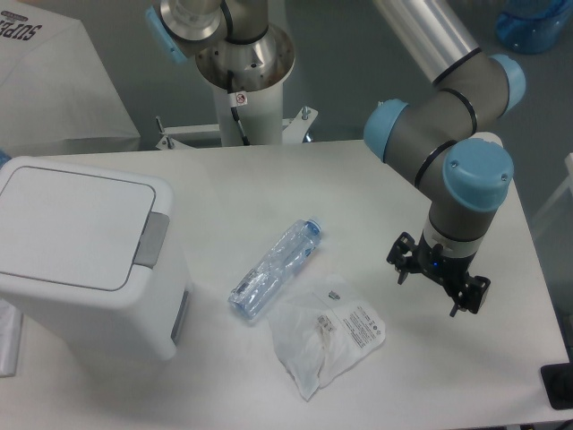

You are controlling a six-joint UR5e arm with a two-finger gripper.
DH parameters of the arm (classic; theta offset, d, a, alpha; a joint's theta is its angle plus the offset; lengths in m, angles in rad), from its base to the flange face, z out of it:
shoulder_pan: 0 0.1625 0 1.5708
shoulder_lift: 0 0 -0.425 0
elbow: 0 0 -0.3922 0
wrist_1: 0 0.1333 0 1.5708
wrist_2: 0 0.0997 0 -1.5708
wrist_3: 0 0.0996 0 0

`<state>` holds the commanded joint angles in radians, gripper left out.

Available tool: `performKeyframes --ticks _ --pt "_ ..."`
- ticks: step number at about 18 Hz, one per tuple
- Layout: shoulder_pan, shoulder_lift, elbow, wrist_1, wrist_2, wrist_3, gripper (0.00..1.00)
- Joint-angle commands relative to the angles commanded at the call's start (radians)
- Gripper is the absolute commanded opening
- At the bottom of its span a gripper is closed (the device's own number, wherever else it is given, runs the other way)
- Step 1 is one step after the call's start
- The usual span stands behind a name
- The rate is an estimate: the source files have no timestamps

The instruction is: Open the trash can

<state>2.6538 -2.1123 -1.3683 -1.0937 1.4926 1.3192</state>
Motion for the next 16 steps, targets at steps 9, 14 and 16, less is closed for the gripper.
performKeyframes --ticks 9,14,16 --pt "0.000 0.002 0.002 0.000 0.000 -0.002 1.00" --pt "-0.002 0.000 -0.002 -0.005 0.000 -0.017 1.00" --pt "-0.002 0.000 -0.002 -0.005 -0.015 -0.041 1.00"
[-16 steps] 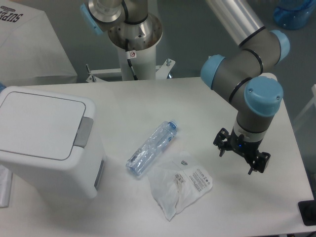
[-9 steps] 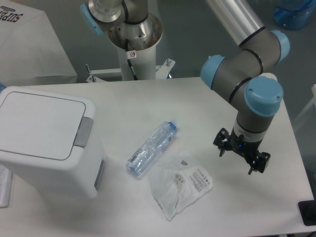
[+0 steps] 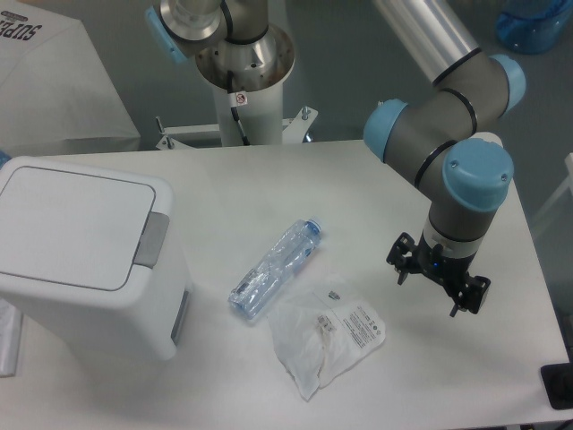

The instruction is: Open the trash can

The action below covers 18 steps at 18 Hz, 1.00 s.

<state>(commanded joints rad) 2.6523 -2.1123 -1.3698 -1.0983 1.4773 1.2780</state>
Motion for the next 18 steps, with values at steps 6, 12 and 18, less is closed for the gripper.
performKeyframes --ticks 6,12,18 --pt "0.008 0.005 0.000 -0.002 -0.153 -0.167 1.00" --pt "0.009 0.040 -0.046 -0.009 -0.265 -0.222 1.00" --pt "0.011 0.066 -0.040 -0.006 -0.435 -0.360 1.00"
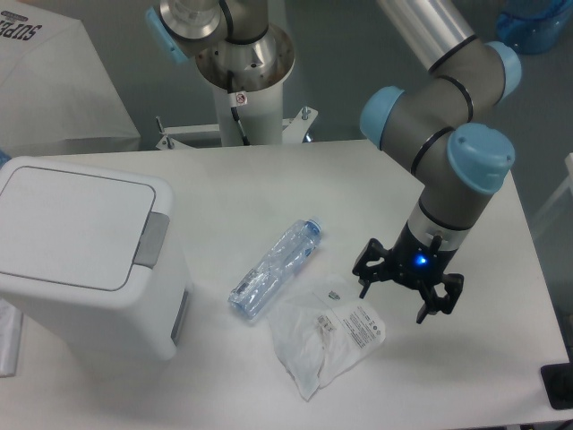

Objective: Open the trash can
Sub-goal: 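Move the gripper over the water bottle toward the trash bin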

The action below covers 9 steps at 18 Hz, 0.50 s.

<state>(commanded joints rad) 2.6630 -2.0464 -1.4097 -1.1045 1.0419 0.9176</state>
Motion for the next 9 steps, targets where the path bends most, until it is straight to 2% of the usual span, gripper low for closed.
performKeyframes --ticks 5,9 --pt "-0.008 0.043 0.029 0.006 -0.068 -0.198 1.00" --pt "-0.012 0.078 0.054 0.008 -0.198 -0.308 1.00"
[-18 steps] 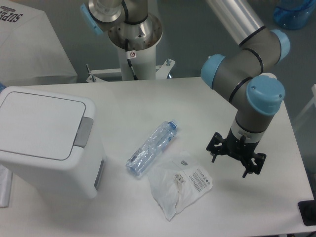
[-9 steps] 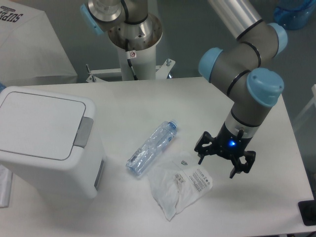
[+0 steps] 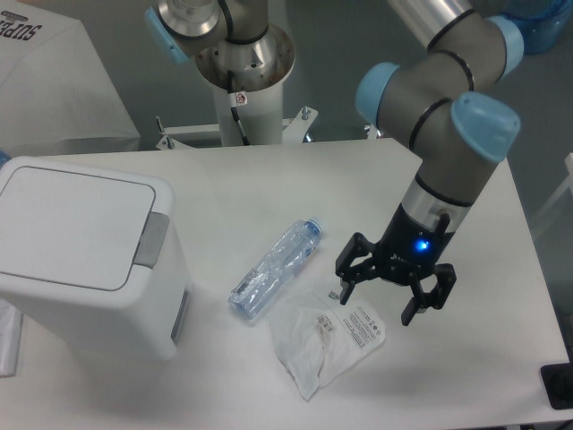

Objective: Open the trash can
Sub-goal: 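Move the gripper over the water bottle toward the trash bin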

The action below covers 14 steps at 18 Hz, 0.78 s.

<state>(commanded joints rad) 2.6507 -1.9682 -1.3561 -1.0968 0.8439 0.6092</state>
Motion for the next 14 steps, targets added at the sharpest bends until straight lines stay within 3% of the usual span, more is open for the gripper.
performKeyframes --ticks 3,8,14 --pt "-0.015 0.041 -0.001 -0.002 -0.040 -0.046 1.00" --pt "-0.116 0.109 -0.034 -0.002 -0.059 -0.123 1.00" --pt "-0.172 0.170 -0.138 0.015 -0.057 -0.109 1.00"
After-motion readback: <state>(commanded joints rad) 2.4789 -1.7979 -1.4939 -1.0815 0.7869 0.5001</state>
